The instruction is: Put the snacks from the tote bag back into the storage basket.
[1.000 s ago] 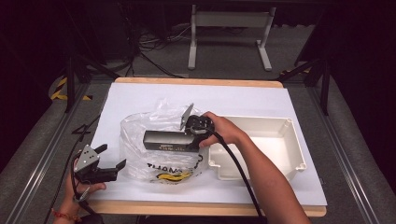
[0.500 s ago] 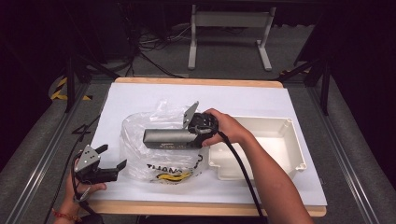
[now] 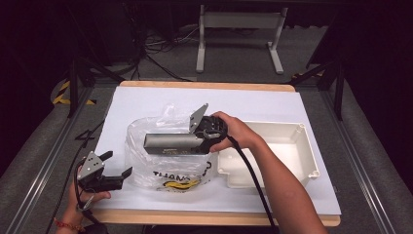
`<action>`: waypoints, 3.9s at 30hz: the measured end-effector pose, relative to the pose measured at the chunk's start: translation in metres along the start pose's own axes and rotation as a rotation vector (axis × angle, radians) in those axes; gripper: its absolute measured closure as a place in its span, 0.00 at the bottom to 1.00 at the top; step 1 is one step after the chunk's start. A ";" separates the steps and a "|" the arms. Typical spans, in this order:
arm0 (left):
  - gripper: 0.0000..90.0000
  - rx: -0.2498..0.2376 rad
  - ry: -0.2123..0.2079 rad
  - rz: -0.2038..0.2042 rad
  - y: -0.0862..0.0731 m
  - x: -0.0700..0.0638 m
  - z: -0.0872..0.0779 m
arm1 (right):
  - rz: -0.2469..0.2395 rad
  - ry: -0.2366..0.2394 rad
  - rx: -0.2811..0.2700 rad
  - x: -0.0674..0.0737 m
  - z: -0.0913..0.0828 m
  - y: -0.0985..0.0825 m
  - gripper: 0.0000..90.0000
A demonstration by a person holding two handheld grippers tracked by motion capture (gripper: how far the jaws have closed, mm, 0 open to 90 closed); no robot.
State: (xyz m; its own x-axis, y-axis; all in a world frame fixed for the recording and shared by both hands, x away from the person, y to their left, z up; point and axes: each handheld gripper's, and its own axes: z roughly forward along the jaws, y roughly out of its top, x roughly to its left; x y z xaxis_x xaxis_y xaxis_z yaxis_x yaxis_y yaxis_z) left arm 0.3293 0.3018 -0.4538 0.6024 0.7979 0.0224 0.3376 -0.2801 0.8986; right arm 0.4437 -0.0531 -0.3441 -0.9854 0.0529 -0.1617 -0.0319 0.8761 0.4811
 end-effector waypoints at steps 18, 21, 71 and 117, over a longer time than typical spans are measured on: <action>0.08 0.007 -0.012 -0.004 0.000 0.001 0.001 | -0.036 -0.010 -0.036 0.002 -0.023 -0.003 0.48; 0.08 0.007 -0.015 -0.004 0.000 0.001 0.001 | -0.037 -0.010 -0.040 0.002 -0.030 -0.007 0.48; 0.08 0.033 -0.018 0.003 0.000 -0.002 0.004 | -0.044 -0.089 -0.070 0.019 -0.097 -0.055 0.47; 0.08 0.042 -0.004 0.000 -0.001 -0.002 0.005 | 0.122 -0.192 -0.058 0.028 -0.157 -0.180 0.47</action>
State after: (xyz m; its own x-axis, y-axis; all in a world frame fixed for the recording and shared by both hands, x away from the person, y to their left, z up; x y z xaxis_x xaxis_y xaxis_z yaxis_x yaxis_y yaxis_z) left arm 0.3314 0.2981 -0.4565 0.6049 0.7960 0.0206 0.3677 -0.3022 0.8795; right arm 0.3954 -0.2842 -0.3004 -0.9328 0.2516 -0.2580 0.0703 0.8292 0.5546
